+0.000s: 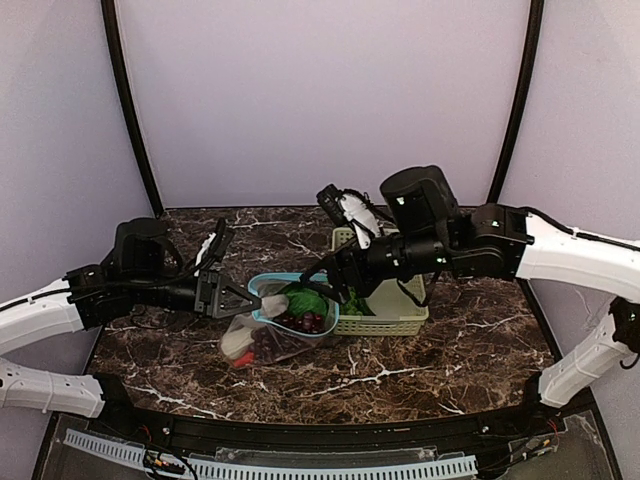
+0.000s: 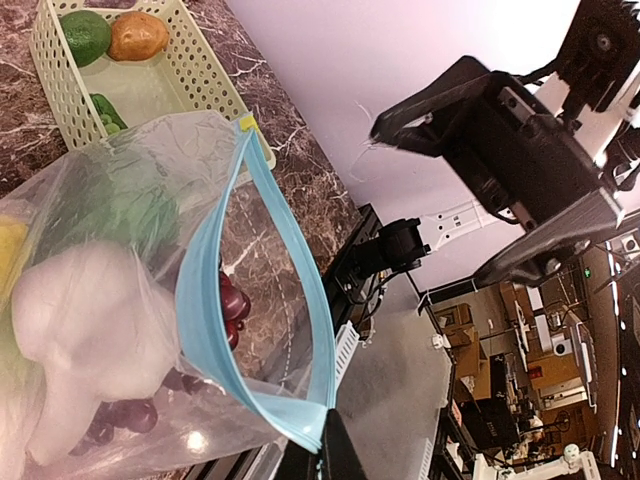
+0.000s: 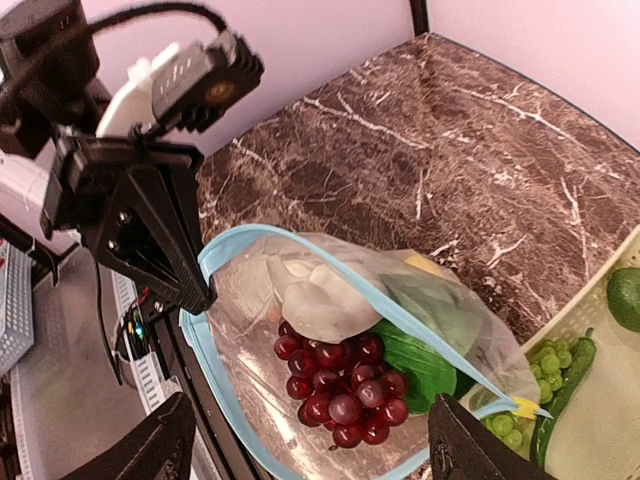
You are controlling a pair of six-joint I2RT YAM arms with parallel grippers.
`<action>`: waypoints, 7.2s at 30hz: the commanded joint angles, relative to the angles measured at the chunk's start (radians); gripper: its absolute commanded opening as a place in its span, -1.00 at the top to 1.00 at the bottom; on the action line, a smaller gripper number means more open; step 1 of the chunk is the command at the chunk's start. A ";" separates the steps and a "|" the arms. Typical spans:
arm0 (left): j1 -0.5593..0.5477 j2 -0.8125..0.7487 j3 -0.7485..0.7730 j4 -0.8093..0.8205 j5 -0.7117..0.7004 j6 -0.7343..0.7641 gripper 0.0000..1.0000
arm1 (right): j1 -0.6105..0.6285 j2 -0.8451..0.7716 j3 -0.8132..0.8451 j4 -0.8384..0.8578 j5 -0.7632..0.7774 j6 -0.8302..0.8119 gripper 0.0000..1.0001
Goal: Place the food in the zip-top bag and seal the zipper
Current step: Place the fake vegetable in the zipper food storage bag, then pick up the fake fruit from the bin, then place the fake fruit in the zipper food storage bag.
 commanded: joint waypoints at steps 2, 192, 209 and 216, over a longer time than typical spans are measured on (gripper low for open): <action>0.007 -0.058 -0.042 0.007 -0.017 0.003 0.99 | -0.009 -0.090 -0.041 -0.012 0.168 0.009 -0.63; -0.101 -0.032 0.033 -0.035 -0.094 -0.008 0.99 | 0.045 -0.059 -0.088 0.047 0.226 -0.070 -0.97; -0.101 -0.042 0.046 -0.069 -0.118 -0.028 0.99 | -0.251 -0.354 -0.612 0.377 -0.137 -0.237 -0.53; -0.101 -0.037 0.049 -0.073 -0.114 -0.034 0.99 | -0.290 -0.343 -0.694 0.533 -0.211 -0.344 -0.28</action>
